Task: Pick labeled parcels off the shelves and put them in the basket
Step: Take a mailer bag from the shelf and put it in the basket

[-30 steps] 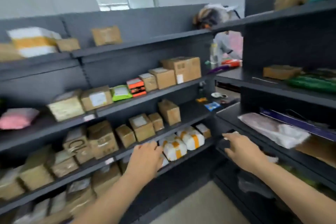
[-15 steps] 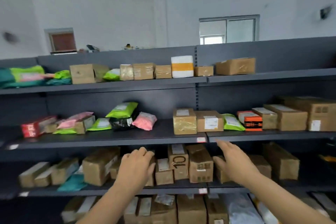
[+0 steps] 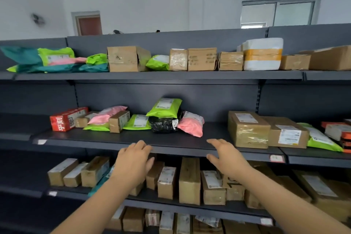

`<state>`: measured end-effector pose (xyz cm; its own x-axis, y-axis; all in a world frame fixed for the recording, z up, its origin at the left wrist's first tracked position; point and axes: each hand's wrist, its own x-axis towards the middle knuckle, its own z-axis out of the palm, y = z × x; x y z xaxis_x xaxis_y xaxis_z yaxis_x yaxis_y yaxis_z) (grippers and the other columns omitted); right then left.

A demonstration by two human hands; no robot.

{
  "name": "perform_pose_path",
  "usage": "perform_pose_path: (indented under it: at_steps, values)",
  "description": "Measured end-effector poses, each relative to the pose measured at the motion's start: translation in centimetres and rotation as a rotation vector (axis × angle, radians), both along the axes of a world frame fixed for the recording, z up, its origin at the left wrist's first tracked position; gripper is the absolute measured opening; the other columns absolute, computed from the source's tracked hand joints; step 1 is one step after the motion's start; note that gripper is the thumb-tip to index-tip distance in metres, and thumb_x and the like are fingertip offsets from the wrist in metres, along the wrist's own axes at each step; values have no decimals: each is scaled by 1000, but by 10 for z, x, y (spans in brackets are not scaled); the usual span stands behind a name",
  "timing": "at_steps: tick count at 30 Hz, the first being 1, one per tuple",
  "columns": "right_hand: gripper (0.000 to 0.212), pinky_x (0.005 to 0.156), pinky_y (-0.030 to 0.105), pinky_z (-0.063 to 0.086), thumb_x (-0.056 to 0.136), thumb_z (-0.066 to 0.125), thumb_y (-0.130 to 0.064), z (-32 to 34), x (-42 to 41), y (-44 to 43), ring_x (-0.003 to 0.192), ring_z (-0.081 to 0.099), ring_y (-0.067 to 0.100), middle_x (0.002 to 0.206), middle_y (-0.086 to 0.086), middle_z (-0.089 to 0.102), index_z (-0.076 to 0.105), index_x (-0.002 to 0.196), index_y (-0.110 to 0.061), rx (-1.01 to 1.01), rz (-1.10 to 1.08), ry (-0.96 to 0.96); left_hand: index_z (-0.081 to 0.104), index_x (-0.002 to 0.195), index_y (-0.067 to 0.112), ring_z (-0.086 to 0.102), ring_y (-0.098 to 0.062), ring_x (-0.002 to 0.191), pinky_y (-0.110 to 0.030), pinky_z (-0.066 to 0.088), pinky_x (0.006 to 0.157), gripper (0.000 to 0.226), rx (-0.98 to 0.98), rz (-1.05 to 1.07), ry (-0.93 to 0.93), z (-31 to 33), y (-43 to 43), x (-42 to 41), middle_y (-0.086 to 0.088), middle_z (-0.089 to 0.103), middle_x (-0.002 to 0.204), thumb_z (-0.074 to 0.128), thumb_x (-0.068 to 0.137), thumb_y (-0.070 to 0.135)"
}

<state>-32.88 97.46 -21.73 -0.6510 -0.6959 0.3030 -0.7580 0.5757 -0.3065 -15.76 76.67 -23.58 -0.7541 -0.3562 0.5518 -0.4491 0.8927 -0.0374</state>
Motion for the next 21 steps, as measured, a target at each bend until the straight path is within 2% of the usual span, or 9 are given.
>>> perform_pose_path:
  at_steps: [2,5,10,13,16,19,21]
  values:
    - [54,101,32,41,94,53,-34,-5,-14,-26,125,44,21,140,2,44,34,144,-23,20,21,-6,54,125,27,53,-18,111,-34,43,86,36,20,34,-27,-6,-20,-11,5,53,116,48,93,43]
    - [53,99,34,41,94,52,-33,-14,-39,-62,124,44,23,141,2,44,34,143,-23,24,50,-13,51,128,29,51,-17,114,-34,42,89,37,28,55,-40,-13,-51,-37,6,51,119,46,93,42]
    - [55,103,35,38,93,54,-33,-20,-97,-123,128,40,26,141,5,43,35,144,-23,-16,108,-12,57,123,25,55,-22,110,-38,45,83,38,2,81,-22,-6,-94,-91,2,57,113,55,89,40]
    - [57,105,32,35,91,56,-35,-21,-139,-159,131,37,25,143,5,40,36,143,-22,9,129,-14,61,120,19,61,-28,99,-41,51,72,41,-39,71,-39,0,-121,-126,-2,62,106,66,82,36]
    - [70,113,33,25,86,62,-41,-26,-180,-190,138,27,24,150,3,30,29,145,-24,65,143,-30,60,123,18,63,-29,97,-41,53,69,47,-45,58,-29,6,-146,-161,-3,62,108,70,80,35]
    - [88,117,45,11,81,65,-47,-32,-212,-213,145,3,26,157,-5,6,14,150,-27,109,144,2,59,122,18,62,-29,97,-41,54,70,55,-55,25,12,7,-165,-192,-2,62,110,75,74,39]
    - [90,114,54,6,79,66,-48,-39,-224,-222,146,-7,24,158,-10,1,13,150,-30,189,160,-8,56,124,19,59,-29,103,-43,54,76,62,-32,8,24,4,-175,-210,-2,60,115,76,71,45]
